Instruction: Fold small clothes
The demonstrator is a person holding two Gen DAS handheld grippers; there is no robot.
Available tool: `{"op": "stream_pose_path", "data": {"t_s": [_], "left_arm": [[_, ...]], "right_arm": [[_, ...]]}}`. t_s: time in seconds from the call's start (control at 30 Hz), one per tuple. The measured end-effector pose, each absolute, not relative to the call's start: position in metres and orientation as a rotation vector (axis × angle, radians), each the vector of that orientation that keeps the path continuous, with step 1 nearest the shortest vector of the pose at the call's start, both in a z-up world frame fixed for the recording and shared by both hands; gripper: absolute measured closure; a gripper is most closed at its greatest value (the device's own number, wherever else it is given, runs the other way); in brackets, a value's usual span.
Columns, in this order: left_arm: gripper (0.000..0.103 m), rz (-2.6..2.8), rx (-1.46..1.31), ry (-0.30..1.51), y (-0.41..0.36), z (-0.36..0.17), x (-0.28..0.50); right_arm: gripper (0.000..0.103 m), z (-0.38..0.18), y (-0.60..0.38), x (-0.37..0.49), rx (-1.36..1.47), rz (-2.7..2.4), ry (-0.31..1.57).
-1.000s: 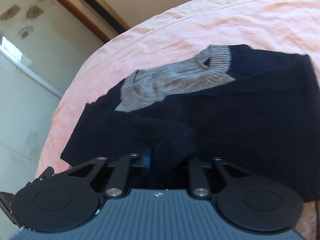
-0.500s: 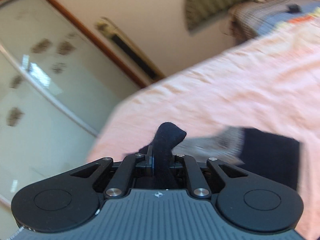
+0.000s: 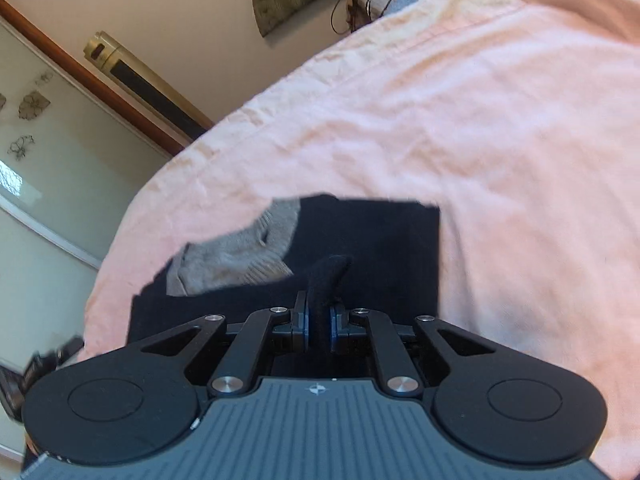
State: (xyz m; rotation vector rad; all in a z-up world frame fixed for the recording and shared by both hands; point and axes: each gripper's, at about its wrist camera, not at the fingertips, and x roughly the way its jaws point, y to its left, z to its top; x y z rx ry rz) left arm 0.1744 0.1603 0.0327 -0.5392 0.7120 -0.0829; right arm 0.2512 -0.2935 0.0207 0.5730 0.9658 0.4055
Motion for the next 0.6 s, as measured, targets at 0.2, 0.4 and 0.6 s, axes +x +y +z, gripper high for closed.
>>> {"op": "stream_pose_path", "data": {"t_s": [0.2,0.4,0.6], "left_arm": [[0.090,-0.005,-0.299,0.810,0.125,0.019,0.212],[0.099,0.102,-0.139,0.723,0.112,0.024,0.201],[0.096,0.142,0.070,0.672,0.094,0.021,0.193]], "right_arm": [[0.087,0.013,-0.292,0.251,0.598,0.419,0.967],[0.088,0.026,-0.306,0.252,0.602,0.392,0.881],[0.077,0.011,-0.302,0.244,0.614,0.361,0.882]]}}
